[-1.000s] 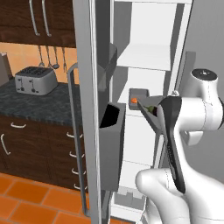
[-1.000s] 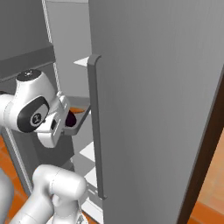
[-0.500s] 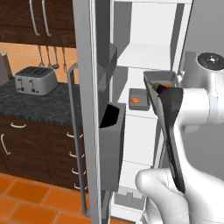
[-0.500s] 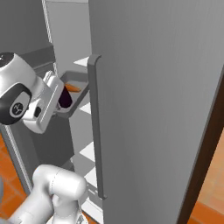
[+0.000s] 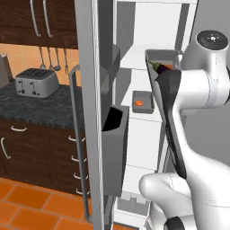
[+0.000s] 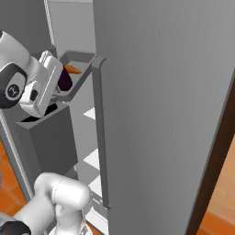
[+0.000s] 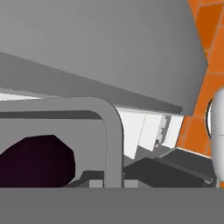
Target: Take the meat container that has the shrimp and place it on the second highest rack of the freezer. Then take the vegetable container that has the carrot and eggplant and place it on the highest rack of the freezer.
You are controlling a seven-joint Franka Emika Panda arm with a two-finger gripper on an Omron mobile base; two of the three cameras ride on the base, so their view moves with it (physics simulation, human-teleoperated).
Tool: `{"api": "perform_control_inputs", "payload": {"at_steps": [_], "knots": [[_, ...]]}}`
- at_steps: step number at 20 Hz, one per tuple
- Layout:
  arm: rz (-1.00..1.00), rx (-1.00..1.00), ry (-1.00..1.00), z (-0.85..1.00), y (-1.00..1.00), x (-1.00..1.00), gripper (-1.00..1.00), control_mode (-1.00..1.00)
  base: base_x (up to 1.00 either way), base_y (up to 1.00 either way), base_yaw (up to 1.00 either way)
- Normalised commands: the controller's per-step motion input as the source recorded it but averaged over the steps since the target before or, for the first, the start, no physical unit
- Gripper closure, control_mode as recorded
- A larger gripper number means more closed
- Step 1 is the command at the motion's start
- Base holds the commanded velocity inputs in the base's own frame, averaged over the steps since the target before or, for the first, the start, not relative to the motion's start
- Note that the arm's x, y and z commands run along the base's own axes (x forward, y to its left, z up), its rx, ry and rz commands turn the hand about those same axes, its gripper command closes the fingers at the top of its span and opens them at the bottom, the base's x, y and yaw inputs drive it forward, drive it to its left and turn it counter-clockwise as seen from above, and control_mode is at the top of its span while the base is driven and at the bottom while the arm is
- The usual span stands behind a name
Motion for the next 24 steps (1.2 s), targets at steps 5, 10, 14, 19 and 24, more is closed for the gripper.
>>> {"api": "perform_control_inputs", "payload": {"at_steps": [5, 10, 14, 19, 24], "knots": [[0.0, 0.0, 0.0, 0.13, -0.01, 0.7, 1.0, -1.0, 0.0, 0.0, 0.0], [0.0, 0.0, 0.0, 0.01, -0.13, 0.74, 1.0, -1.0, 0.0, 0.0, 0.0], [0.0, 0.0, 0.0, 0.02, -0.15, 0.64, 1.0, -1.0, 0.0, 0.0, 0.0], [0.0, -0.02, -0.05, 0.0, -0.07, 0.38, 1.0, -1.0, 0.0, 0.0, 0.0], [-0.02, 0.0, -0.01, 0.0, -0.09, 0.53, 1.0, -1.0, 0.0, 0.0, 0.0]]}}
